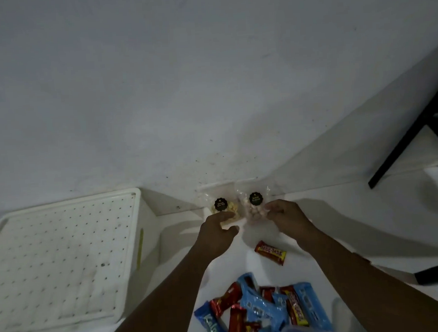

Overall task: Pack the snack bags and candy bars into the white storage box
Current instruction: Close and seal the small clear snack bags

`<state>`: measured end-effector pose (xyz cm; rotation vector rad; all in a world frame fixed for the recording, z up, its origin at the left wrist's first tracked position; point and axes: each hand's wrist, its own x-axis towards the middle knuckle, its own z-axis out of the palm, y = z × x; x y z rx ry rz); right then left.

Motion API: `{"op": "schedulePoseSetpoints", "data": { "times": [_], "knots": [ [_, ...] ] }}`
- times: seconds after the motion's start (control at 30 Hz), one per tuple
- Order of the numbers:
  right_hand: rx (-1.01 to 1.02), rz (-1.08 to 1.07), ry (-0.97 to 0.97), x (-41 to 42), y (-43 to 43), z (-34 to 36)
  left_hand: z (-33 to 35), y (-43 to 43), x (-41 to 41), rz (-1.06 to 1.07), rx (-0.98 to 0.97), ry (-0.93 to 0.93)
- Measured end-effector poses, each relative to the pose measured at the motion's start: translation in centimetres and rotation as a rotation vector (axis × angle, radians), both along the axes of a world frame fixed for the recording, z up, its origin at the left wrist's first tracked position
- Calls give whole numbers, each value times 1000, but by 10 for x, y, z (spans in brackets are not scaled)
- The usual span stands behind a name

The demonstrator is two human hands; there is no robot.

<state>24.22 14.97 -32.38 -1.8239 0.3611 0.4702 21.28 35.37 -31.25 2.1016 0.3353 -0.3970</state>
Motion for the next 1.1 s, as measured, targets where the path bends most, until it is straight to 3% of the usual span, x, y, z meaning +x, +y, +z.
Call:
{"op": "schedulePoseSetpoints", "data": {
  "times": [0.2,0.37,0.53,0.77,0.93,1.1],
  "knots": [
    [68,68,72,-73,24,42,30,30,-69,-124,-107,157],
    [3,137,135,-145,62,46,30,60,-138,-195,-40,192],
    [-346,343,165,-219,95,24,10,84,-205,-382,143,178],
    [-647,335,179,-286,111,-7,-8,96,-246,-524,231,201],
    [-585,325,36,-296,119,2,0,98,-249,-558,207,163],
    [-345,276,-137,-278,128,49,26,106,-227,-430,-64,19]
  ]
}}
